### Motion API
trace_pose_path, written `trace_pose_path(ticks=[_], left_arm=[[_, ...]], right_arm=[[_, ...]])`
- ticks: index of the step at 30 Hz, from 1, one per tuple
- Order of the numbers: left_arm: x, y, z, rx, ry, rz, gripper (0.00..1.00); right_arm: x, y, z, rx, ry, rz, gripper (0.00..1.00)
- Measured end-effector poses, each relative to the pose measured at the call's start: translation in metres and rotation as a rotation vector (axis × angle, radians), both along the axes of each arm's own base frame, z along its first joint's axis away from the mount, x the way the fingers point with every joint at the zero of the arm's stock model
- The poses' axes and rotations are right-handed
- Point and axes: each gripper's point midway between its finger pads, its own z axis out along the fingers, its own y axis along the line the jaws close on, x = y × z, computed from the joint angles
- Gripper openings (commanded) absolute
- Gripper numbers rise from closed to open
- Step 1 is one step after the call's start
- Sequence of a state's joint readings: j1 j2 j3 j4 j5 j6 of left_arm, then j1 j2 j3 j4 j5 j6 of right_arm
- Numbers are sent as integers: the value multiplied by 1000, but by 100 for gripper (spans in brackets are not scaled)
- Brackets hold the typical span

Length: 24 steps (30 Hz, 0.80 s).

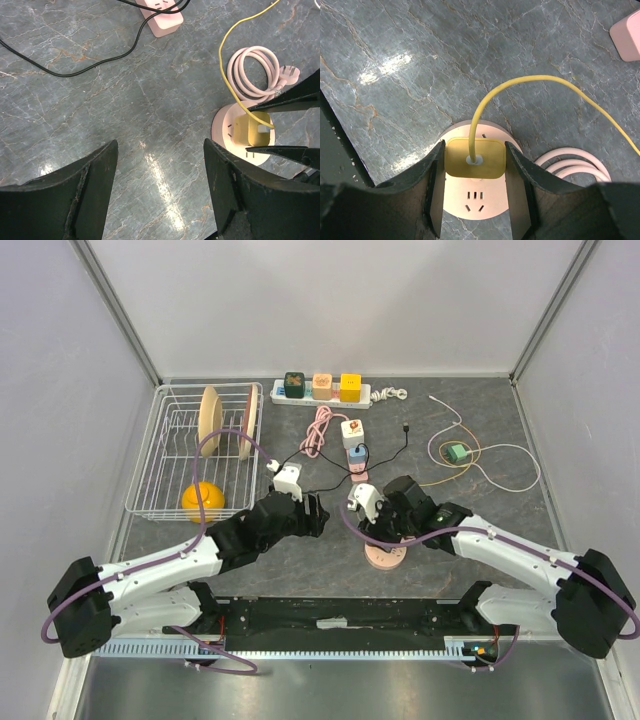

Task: Insert the plug
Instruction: Insert the plug into the socket.

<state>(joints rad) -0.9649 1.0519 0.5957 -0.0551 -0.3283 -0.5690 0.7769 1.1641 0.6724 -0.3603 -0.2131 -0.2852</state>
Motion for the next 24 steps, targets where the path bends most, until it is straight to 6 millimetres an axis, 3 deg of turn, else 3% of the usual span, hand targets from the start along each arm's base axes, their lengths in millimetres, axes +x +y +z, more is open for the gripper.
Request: trace_pose_path(ticks=[3,13,17,21,24], left_arm=[[-1,-1,0,2,2,-4,76],[-6,-10,1,-2,10,-37,76],[-8,-12,1,-2,12,-48,76],[-10,-13,1,0,14,-56,76],[-11,-13,1,3,16,-58,76]], right_arm=[[-1,-3,0,-9,-2,4,59],[-6,-9,-2,-41,0,28,59],[-7,-11,-2,-50,-1,37,50],[-9,-12,-2,-58,1,50,26],[-11,-11,-2,-75,2,72,21]])
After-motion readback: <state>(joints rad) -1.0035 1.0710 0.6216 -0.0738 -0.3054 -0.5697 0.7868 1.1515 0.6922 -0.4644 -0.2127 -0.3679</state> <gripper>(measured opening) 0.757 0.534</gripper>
